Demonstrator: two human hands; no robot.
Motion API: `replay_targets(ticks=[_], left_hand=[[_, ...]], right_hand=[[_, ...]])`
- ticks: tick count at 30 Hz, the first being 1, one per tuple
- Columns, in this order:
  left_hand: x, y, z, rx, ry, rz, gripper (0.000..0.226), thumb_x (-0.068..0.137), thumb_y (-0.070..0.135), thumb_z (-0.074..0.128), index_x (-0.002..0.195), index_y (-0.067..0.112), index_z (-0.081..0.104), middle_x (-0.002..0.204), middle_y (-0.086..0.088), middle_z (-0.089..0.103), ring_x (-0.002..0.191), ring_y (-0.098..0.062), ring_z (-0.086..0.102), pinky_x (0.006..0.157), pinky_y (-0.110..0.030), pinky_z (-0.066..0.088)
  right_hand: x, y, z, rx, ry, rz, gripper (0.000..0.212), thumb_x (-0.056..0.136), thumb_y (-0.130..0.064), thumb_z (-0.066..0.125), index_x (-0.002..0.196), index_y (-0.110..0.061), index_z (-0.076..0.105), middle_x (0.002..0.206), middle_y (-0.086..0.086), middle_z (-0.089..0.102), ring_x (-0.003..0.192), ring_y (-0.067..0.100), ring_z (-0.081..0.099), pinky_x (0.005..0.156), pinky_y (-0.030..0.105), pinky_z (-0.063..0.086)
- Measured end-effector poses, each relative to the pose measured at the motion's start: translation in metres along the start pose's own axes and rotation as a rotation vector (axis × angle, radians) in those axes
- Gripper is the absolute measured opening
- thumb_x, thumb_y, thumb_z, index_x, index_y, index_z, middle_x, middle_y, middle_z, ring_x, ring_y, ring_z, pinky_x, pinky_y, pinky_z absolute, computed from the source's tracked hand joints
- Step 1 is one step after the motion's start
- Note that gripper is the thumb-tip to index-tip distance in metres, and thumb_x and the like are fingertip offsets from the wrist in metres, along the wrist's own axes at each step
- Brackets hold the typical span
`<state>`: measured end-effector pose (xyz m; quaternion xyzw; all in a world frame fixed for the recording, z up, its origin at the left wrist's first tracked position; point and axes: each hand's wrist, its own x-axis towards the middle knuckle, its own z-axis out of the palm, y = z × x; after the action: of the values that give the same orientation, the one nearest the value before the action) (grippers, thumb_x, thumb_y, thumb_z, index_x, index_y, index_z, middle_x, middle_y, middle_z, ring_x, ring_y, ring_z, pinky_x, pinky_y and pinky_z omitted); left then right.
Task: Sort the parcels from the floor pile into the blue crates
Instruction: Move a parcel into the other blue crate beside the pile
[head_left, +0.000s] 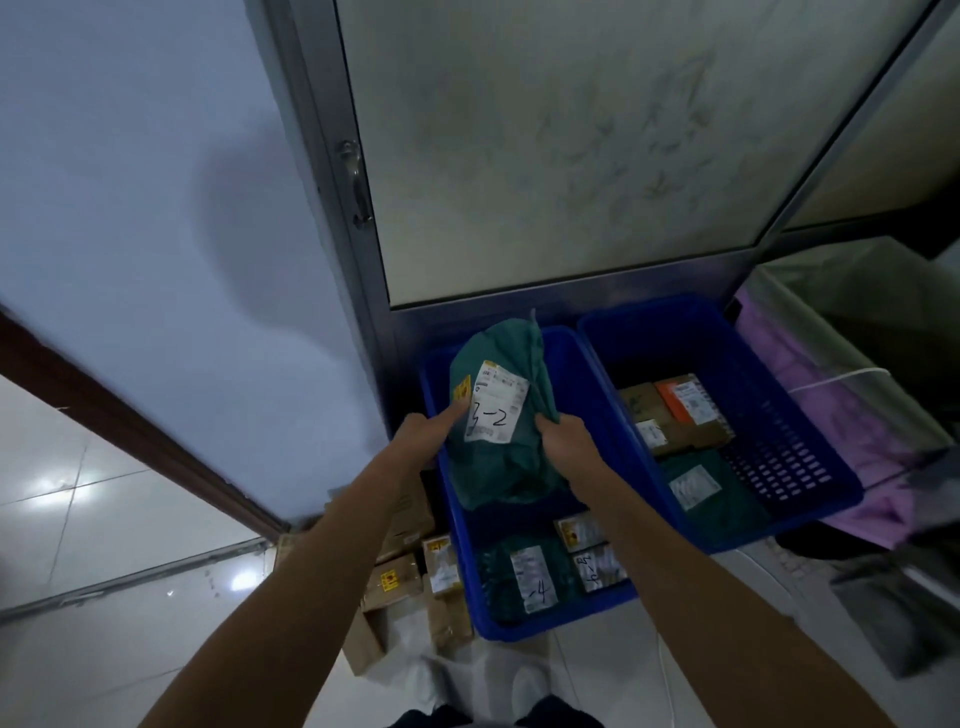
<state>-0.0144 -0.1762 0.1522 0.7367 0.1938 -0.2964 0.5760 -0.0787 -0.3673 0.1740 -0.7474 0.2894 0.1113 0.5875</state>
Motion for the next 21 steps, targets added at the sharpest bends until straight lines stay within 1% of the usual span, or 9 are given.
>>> replay_targets(ticks=[2, 4, 7, 9, 12, 14, 16, 18, 21], left_hand=[[0.004, -0.005, 0.000, -0.141, -0.152, -0.048, 0.084, 0.069, 0.075, 0.075, 0.117, 0.007, 0.064, 0.122, -0.008, 0.069, 0.111, -0.027, 0.065, 0.097, -0.041, 0.051], [0.000, -0.006, -0.001, -0.281, -0.305, -0.049, 0.076, 0.072, 0.072, 0.075, 0.124, 0.017, 0.068, 0.125, -0.009, 0.071, 0.115, -0.030, 0.067, 0.106, -0.048, 0.048], [-0.004, 0.000, 0.001, -0.447, -0.400, 0.010, 0.051, 0.090, 0.054, 0.066, 0.126, 0.018, 0.068, 0.121, -0.013, 0.072, 0.115, -0.033, 0.067, 0.103, -0.046, 0.050], [-0.005, 0.007, 0.004, -0.504, -0.390, 0.037, 0.047, 0.093, 0.050, 0.065, 0.126, 0.016, 0.068, 0.119, -0.015, 0.073, 0.111, -0.033, 0.068, 0.098, -0.045, 0.053], [0.001, 0.016, 0.012, -0.507, -0.359, 0.061, 0.049, 0.090, 0.050, 0.068, 0.125, 0.016, 0.069, 0.118, -0.015, 0.073, 0.111, -0.035, 0.069, 0.096, -0.046, 0.054], [0.006, 0.021, 0.019, -0.460, -0.330, 0.059, 0.049, 0.086, 0.051, 0.072, 0.122, 0.017, 0.071, 0.115, -0.014, 0.074, 0.108, -0.034, 0.070, 0.094, -0.045, 0.055], [0.013, 0.023, 0.027, -0.402, -0.275, 0.061, 0.058, 0.076, 0.054, 0.081, 0.120, 0.017, 0.073, 0.113, -0.013, 0.075, 0.105, -0.032, 0.072, 0.097, -0.046, 0.055], [0.021, 0.023, 0.038, -0.357, -0.239, 0.060, 0.062, 0.071, 0.052, 0.085, 0.118, 0.013, 0.074, 0.111, -0.014, 0.076, 0.103, -0.032, 0.073, 0.098, -0.048, 0.055], [0.022, 0.026, 0.063, -0.340, -0.236, 0.045, 0.060, 0.073, 0.050, 0.085, 0.118, 0.012, 0.074, 0.110, -0.016, 0.076, 0.104, -0.033, 0.073, 0.099, -0.051, 0.055]], right_hand=[[-0.003, -0.004, 0.001, 0.119, -0.036, 0.024, 0.029, 0.107, -0.027, 0.048, 0.123, -0.010, 0.065, 0.114, 0.011, 0.069, 0.098, 0.026, 0.066, 0.083, 0.035, 0.056], [-0.004, -0.005, -0.001, 0.186, -0.082, 0.058, 0.025, 0.106, -0.030, 0.051, 0.123, -0.016, 0.063, 0.107, 0.004, 0.070, 0.095, 0.022, 0.068, 0.073, 0.030, 0.055], [-0.001, -0.005, -0.003, 0.269, -0.099, 0.066, 0.029, 0.103, -0.033, 0.057, 0.125, -0.015, 0.065, 0.107, 0.005, 0.073, 0.097, 0.025, 0.071, 0.084, 0.036, 0.058], [0.004, -0.005, -0.007, 0.318, -0.122, 0.063, 0.035, 0.101, -0.035, 0.061, 0.128, -0.014, 0.066, 0.110, 0.007, 0.076, 0.100, 0.027, 0.072, 0.095, 0.042, 0.057], [0.009, -0.012, -0.013, 0.277, -0.117, 0.042, 0.035, 0.100, -0.035, 0.062, 0.129, -0.015, 0.065, 0.113, 0.009, 0.074, 0.099, 0.026, 0.071, 0.092, 0.039, 0.058], [0.016, -0.015, -0.017, 0.019, 0.002, -0.042, 0.043, 0.100, -0.034, 0.060, 0.137, -0.012, 0.053, 0.126, 0.009, 0.065, 0.103, 0.023, 0.065, 0.092, 0.039, 0.056], [0.023, -0.017, -0.021, -0.246, 0.138, -0.175, 0.059, 0.098, -0.038, 0.060, 0.148, -0.014, 0.039, 0.140, 0.007, 0.052, 0.118, 0.025, 0.057, 0.098, 0.041, 0.049], [0.027, -0.023, -0.026, -0.266, 0.079, -0.257, 0.066, 0.097, -0.044, 0.060, 0.151, -0.017, 0.034, 0.144, 0.004, 0.050, 0.123, 0.023, 0.055, 0.099, 0.041, 0.047], [0.030, -0.031, -0.036, -0.178, -0.141, -0.227, 0.061, 0.095, -0.052, 0.060, 0.144, -0.024, 0.038, 0.131, 0.000, 0.058, 0.112, 0.018, 0.062, 0.097, 0.042, 0.053]])
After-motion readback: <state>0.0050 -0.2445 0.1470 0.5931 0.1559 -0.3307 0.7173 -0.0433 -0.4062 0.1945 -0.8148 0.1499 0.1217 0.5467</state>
